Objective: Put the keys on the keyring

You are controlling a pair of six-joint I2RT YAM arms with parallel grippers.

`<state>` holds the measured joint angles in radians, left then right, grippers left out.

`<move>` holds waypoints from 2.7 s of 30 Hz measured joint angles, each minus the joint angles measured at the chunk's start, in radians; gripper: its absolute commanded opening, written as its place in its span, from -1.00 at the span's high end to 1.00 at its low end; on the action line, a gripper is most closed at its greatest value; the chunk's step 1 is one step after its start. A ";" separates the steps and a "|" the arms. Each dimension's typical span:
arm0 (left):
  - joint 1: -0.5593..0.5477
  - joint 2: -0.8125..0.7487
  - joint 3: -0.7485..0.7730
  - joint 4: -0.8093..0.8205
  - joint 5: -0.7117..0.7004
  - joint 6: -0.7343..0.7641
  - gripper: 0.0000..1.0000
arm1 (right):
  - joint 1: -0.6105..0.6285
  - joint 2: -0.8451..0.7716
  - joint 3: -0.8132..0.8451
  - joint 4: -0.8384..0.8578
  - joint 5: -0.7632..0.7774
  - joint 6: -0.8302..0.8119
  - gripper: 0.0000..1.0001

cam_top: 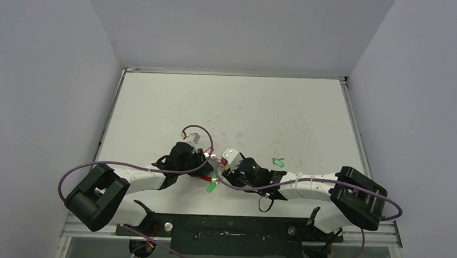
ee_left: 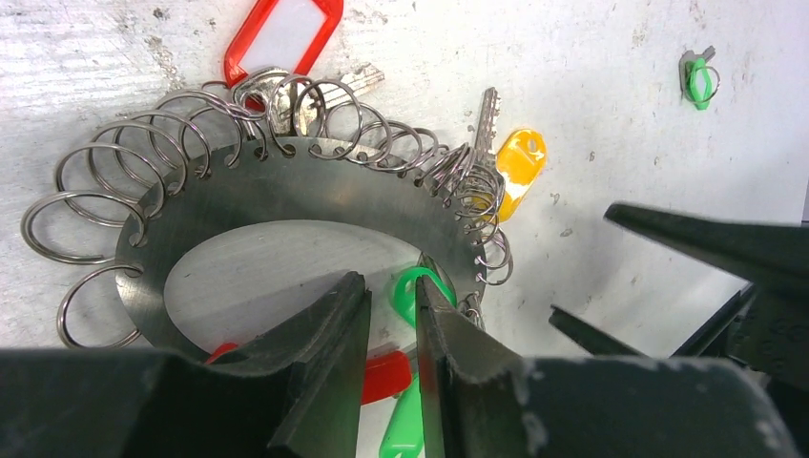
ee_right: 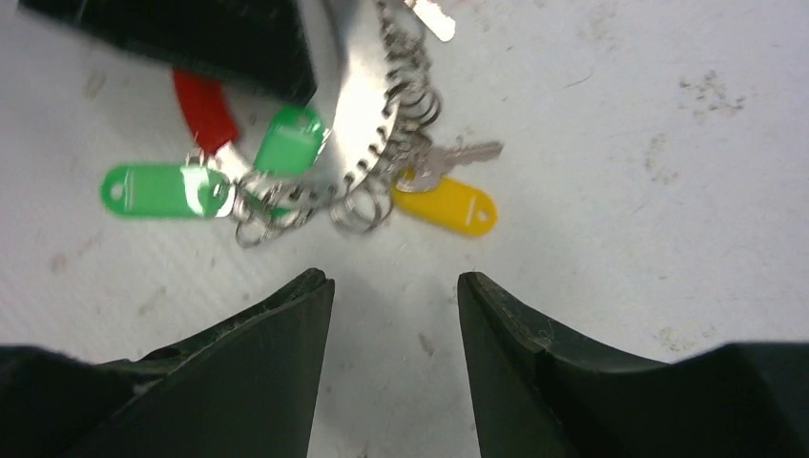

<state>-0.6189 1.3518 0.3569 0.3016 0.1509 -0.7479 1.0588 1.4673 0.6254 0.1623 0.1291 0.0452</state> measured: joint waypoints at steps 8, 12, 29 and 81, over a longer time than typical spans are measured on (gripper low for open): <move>0.000 0.000 0.000 -0.006 0.012 0.004 0.66 | 0.000 -0.072 -0.312 0.362 -0.228 -0.319 -0.02; -0.001 -0.007 0.000 -0.037 0.024 -0.004 0.83 | 0.000 -0.068 -0.314 0.442 -0.249 -0.392 0.01; -0.108 -0.653 -0.019 -0.566 -0.177 -0.082 0.17 | -0.157 0.021 0.008 0.339 -0.209 -0.090 -0.06; 0.019 -0.407 0.105 -0.592 -0.119 0.072 0.05 | -0.206 0.041 0.116 0.051 -0.541 0.290 0.07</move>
<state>-0.5995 0.9451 0.4618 -0.2901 0.0315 -0.6754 0.8528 1.5085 0.7414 0.2138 -0.4122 0.3355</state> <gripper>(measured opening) 0.476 0.463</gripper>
